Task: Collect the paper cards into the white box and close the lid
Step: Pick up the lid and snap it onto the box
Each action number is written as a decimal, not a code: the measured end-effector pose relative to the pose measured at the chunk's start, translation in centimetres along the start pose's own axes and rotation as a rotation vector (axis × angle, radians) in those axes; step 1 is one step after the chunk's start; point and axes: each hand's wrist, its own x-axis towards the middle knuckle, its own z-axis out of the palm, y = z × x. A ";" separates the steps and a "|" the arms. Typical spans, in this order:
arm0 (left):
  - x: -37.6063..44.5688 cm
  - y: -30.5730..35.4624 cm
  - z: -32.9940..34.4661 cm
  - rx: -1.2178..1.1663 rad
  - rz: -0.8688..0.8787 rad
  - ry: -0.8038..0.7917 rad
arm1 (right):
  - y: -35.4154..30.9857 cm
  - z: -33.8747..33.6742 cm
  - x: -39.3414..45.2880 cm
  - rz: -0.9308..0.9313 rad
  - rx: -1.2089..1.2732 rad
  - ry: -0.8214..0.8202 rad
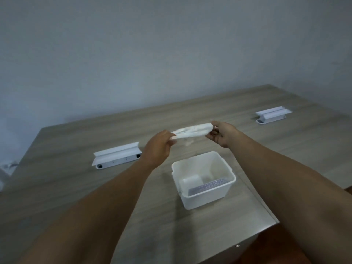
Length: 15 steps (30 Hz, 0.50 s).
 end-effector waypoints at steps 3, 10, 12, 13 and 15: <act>3.0 3.3 1.5 -0.110 -0.099 0.099 | -1.6 -3.5 0.7 0.005 -0.033 0.001; 7.4 6.0 4.4 -0.415 -0.383 0.213 | -2.7 -10.1 4.2 -0.130 -0.341 0.193; 7.7 5.7 5.1 -0.515 -0.491 0.235 | -2.7 -10.7 5.0 -0.168 -0.351 0.134; 7.8 5.5 5.6 -0.545 -0.540 0.249 | -2.7 -10.9 5.4 -0.194 -0.354 0.116; 7.4 5.1 6.7 -0.542 -0.636 0.287 | -2.8 -11.4 6.3 -0.255 -0.395 0.118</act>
